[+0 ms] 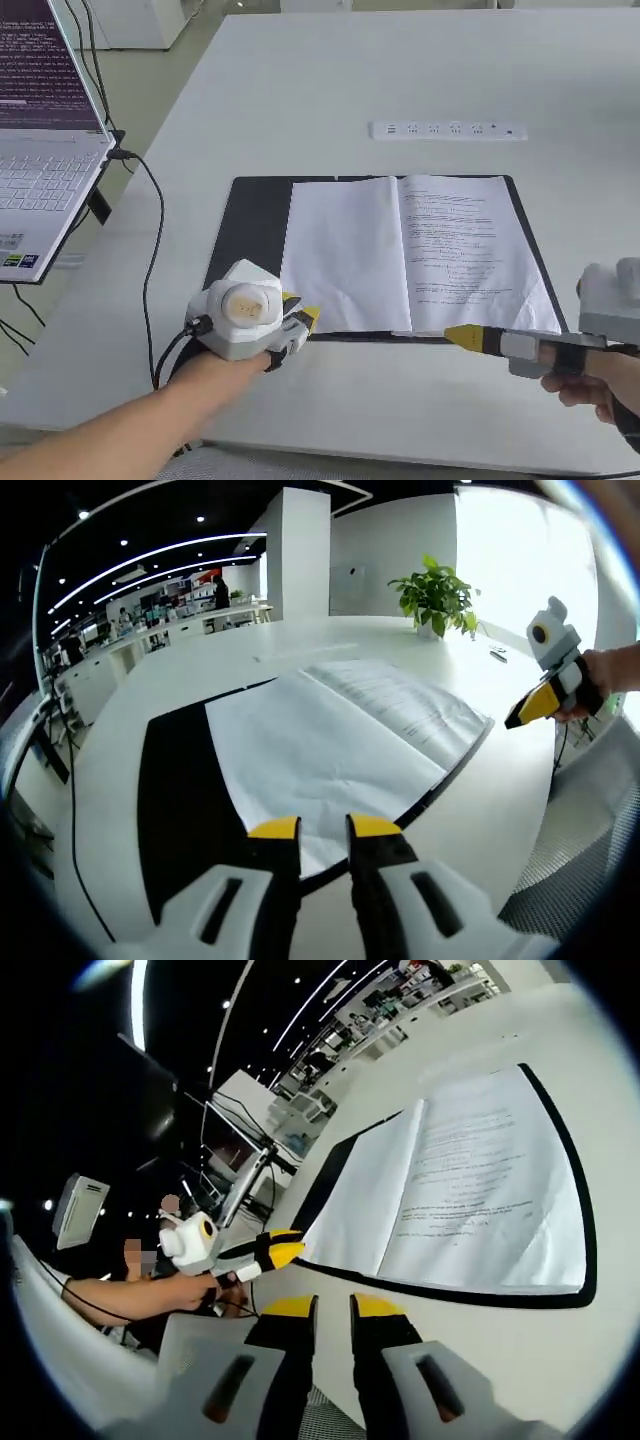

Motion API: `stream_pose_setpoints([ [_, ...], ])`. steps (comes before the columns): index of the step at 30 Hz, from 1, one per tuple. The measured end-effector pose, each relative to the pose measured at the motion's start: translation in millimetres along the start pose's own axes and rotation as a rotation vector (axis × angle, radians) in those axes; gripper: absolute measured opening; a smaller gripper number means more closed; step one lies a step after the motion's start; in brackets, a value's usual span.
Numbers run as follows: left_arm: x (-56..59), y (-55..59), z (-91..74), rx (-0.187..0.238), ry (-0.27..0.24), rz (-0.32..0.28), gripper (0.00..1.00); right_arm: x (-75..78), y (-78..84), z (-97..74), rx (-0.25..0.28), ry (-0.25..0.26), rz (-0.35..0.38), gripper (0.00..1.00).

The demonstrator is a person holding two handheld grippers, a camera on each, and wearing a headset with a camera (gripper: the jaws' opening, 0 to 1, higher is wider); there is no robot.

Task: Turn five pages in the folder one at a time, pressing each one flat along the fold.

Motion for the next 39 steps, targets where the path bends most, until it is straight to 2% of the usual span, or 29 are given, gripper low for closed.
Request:
stream_pose_setpoints([
  [5, 2.1, -6.9, -18.2, 0.015, 0.0, -0.01, 0.2, -4.2, 1.8, -21.4, 0.003, 0.073, -0.113, 0.18],
  [8, 1.7, -9.9, -28.7, 0.02, -0.006, -0.002, 0.21, -8.6, 5.2, -30.2, -0.001, 0.093, -0.147, 0.19],
  [12, -0.6, -11.5, -42.8, 0.025, -0.02, -0.024, 0.29, -12.7, 8.6, -39.7, -0.007, 0.124, -0.207, 0.22],
  [15, 1.2, -10.8, -51.6, 0.021, -0.018, -0.024, 0.34, -16.6, 6.2, -45.1, 0.021, 0.144, -0.229, 0.26],
  [20, 5.4, -13.2, -66.8, 0.022, -0.015, 0.004, 0.41, -13.6, -4.5, -56.1, 0.091, 0.197, -0.263, 0.34],
  [24, 6.1, -20.8, -77.2, 0.046, -0.023, 0.014, 0.46, -9.3, -16.5, -69.5, 0.186, 0.239, -0.256, 0.38],
  [26, 5.3, -23.6, -81.6, 0.043, -0.03, 0.021, 0.51, -6.2, -21.9, -77.9, 0.233, 0.267, -0.256, 0.41],
  [28, 3.6, -29.7, -87.4, 0.067, -0.041, -0.007, 0.56, -2.1, -27.8, -86.8, 0.283, 0.296, -0.256, 0.44],
  [30, 1.9, -31.3, -91.9, 0.062, -0.046, -0.014, 0.58, 1.6, -31.4, -95.5, 0.327, 0.315, -0.235, 0.46],
  [33, 0.5, -33.8, -97.6, 0.072, -0.059, -0.006, 0.59, 2.9, -32.9, -104.6, 0.371, 0.292, -0.166, 0.47],
  [39, -1.7, -38.5, -107.3, 0.082, -0.073, -0.003, 0.63, 11.3, -32.9, -116.6, 0.408, 0.334, -0.173, 0.54],
])
Point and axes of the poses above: the centre of the closed fingertips' face, and the gripper's own axes: z roughly forward along the fingers, x roughly to its right, y roughly out of its underside, the point moved 2 cm from there along -z, roughly backward along the fingers, and after that the axes turned 6 degrees about z, right-handed, at the moved point
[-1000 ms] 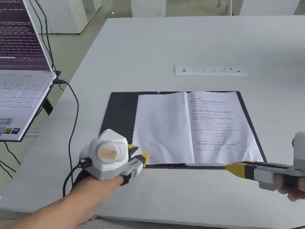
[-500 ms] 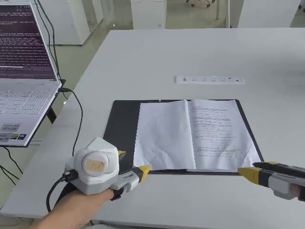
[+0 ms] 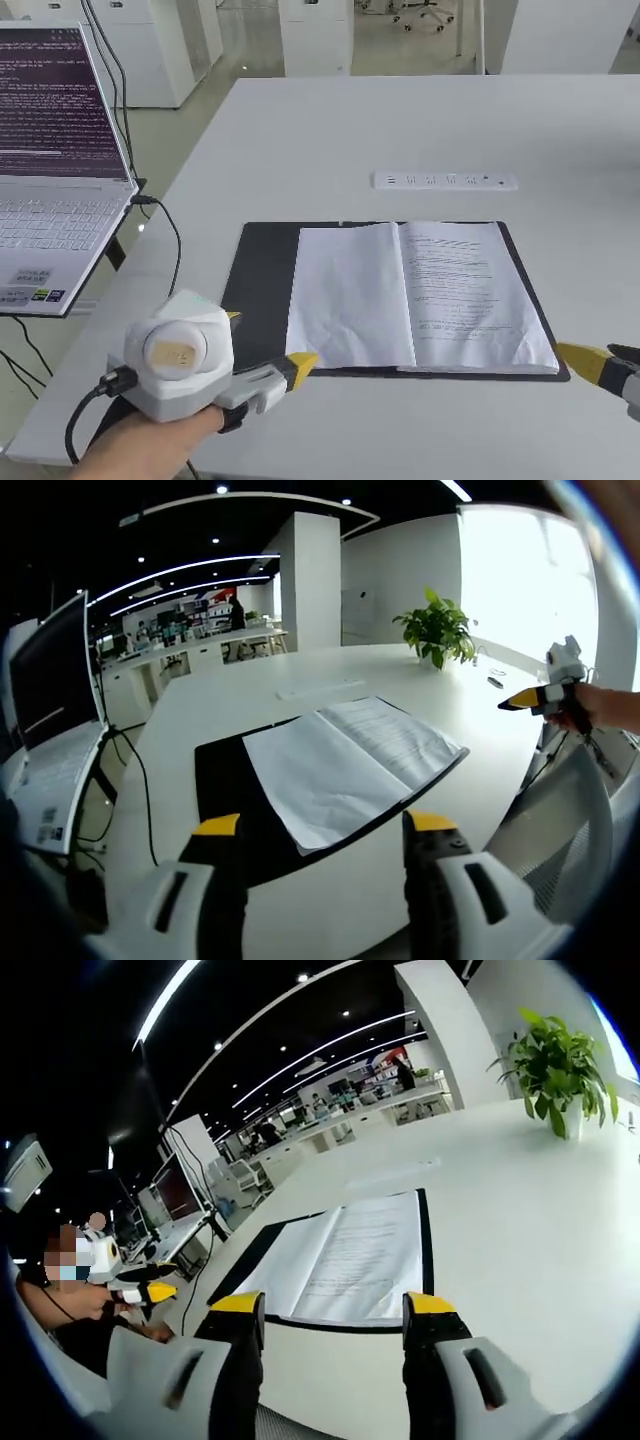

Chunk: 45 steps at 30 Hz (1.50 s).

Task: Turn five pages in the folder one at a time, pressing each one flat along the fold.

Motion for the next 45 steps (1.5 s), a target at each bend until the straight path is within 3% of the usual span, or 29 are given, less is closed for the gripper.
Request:
stream_pose_setpoints([
  [6, -3.0, -6.7, -5.8, 0.022, -0.018, -0.007, 0.69, 3.1, 0.7, -3.1, 0.022, 0.018, 0.025, 0.55],
  [9, -2.7, -4.6, -6.1, 0.003, -0.02, -0.011, 0.73, 5.0, 5.0, -3.3, 0.015, 0.031, 0.004, 0.57],
  [20, 2.1, 0.9, -0.4, -0.017, -0.007, -0.021, 0.76, 8.4, 9.9, -1.3, 0.0, 0.033, 0.013, 0.58],
  [36, 41.0, -11.3, 43.3, -0.034, 0.079, 0.046, 0.71, 10.3, 13.1, 11.2, -0.019, 0.009, 0.017, 0.55],
  [45, 63.0, -11.7, 66.0, -0.045, 0.119, 0.06, 0.69, 0.7, 22.1, 30.7, -0.036, -0.014, 0.019, 0.52],
])
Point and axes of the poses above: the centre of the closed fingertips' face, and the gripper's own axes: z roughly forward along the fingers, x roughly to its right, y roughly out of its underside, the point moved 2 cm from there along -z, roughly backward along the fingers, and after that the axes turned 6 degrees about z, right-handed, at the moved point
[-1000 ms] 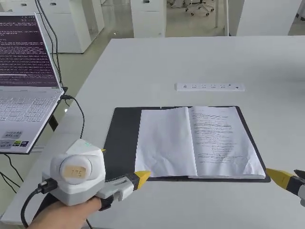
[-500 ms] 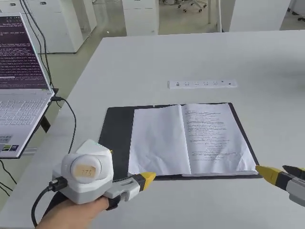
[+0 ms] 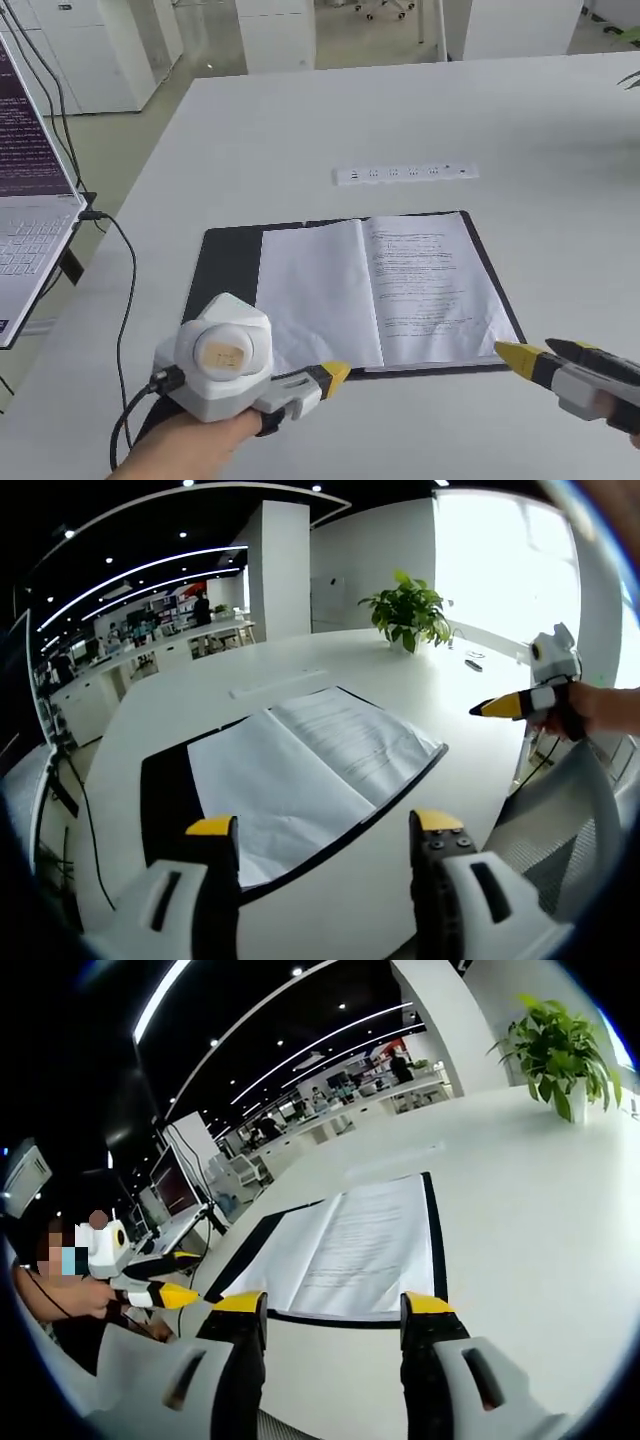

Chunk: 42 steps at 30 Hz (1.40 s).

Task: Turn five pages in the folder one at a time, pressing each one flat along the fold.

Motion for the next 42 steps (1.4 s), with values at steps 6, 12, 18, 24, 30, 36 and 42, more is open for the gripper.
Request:
stream_pose_setpoints([
  [6, 11.3, -5.2, 20.4, 0.006, 0.023, 0.001, 0.66, -3.3, 5.3, 10.4, -0.021, -0.016, -0.004, 0.52],
  [12, 30.6, -5.1, 47.5, -0.004, 0.058, 0.021, 0.64, 3.7, 6.0, 17.7, -0.024, -0.018, 0.015, 0.51],
  [18, 52.7, -8.5, 75.9, -0.005, 0.094, 0.042, 0.63, 8.5, 6.5, 18.9, -0.016, -0.006, 0.036, 0.5],
  [24, 69.4, -15.5, 105.6, 0.01, 0.113, 0.059, 0.61, 17.1, 3.9, 20.3, 0.004, 0.011, 0.071, 0.48],
  [30, 78.2, -18.7, 130.0, 0.02, 0.113, 0.064, 0.59, 31.5, -0.1, 22.3, 0.017, 0.03, 0.093, 0.47],
  [36, 84.4, -19.8, 149.5, 0.014, 0.108, 0.069, 0.57, 41.0, -1.7, 25.8, 0.029, 0.042, 0.114, 0.46],
  [42, 91.4, -22.8, 162.2, 0.029, 0.099, 0.08, 0.55, 49.0, 3.0, 31.0, 0.021, 0.046, 0.13, 0.45],
])
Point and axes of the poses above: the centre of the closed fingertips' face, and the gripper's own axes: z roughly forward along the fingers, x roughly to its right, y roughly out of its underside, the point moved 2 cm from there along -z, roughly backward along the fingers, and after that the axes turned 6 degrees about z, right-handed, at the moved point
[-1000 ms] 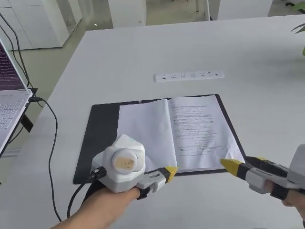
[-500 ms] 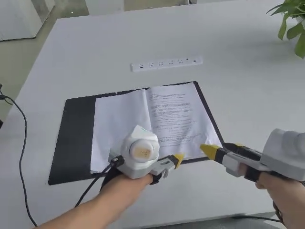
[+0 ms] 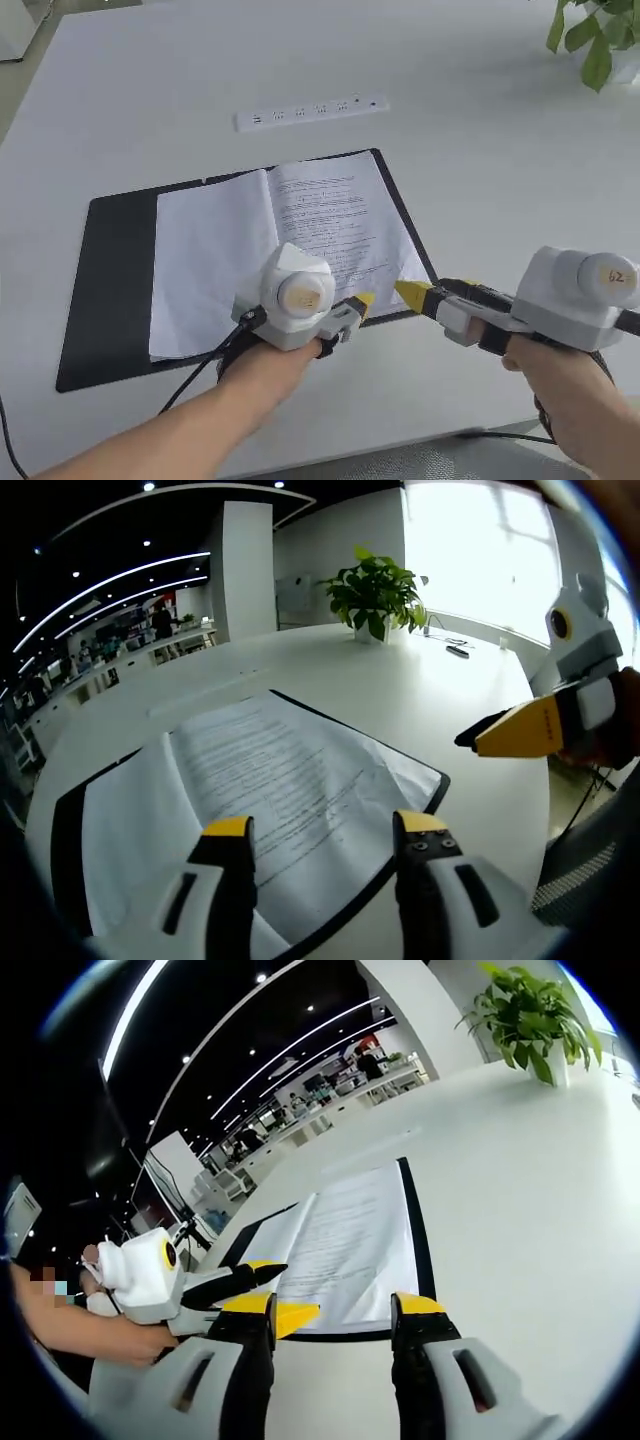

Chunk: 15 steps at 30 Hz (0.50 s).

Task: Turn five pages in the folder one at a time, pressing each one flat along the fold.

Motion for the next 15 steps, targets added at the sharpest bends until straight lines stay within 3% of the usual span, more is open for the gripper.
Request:
stream_pose_setpoints([
  [7, 6.6, -1.5, 15.8, 0.013, -0.013, -0.006, 0.55, 3.0, 0.0, 2.5, 0.016, -0.011, 0.033, 0.45],
  [15, 12.1, 6.8, 25.9, -0.004, -0.042, -0.008, 0.52, 8.5, 0.0, 1.9, 0.024, -0.008, 0.042, 0.44],
])
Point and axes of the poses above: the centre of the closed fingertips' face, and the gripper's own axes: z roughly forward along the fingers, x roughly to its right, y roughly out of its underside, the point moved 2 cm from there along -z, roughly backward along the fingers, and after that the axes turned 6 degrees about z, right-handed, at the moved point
